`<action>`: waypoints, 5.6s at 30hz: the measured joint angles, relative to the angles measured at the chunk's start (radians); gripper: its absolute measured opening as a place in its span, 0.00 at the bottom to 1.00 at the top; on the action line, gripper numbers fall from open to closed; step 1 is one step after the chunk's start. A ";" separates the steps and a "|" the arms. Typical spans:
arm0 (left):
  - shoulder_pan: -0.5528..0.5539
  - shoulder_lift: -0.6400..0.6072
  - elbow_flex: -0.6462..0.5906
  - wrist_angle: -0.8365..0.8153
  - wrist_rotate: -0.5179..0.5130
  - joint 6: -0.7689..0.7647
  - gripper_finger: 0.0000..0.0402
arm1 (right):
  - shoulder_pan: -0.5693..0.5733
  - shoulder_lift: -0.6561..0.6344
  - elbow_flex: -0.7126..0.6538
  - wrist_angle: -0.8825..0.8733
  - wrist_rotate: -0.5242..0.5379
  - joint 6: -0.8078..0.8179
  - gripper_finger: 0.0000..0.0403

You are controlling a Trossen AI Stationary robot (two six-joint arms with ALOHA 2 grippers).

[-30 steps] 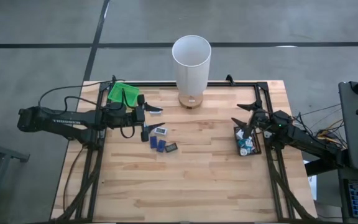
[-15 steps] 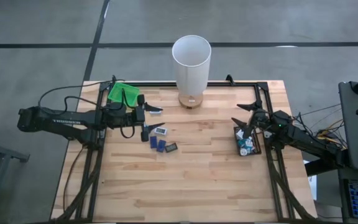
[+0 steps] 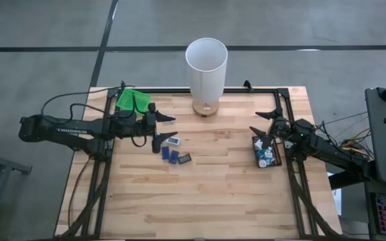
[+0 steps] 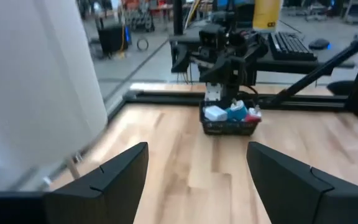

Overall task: Pick & Place Office items
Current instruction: Put the light blue digital clock into the green bin

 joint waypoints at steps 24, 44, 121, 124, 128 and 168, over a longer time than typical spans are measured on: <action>-0.001 0.040 0.154 -0.570 -0.149 -0.114 0.70 | 0.000 0.000 0.000 0.000 0.000 0.000 0.85; 0.058 0.301 0.311 -1.049 -0.261 -0.106 0.69 | 0.000 0.000 0.000 0.000 0.000 0.000 0.86; 0.297 0.536 0.098 -0.725 0.087 0.138 0.40 | 0.000 0.000 0.000 0.000 0.000 0.000 0.87; 0.297 0.536 0.098 -0.717 0.087 0.133 0.28 | 0.000 0.000 0.000 0.000 0.000 0.000 0.87; 0.298 0.536 0.098 -0.714 0.087 0.127 0.13 | 0.000 0.000 0.000 0.000 0.000 0.000 0.86; 0.307 0.227 0.109 -0.689 -0.138 -0.243 0.12 | 0.000 -0.001 0.000 0.000 0.000 0.000 0.86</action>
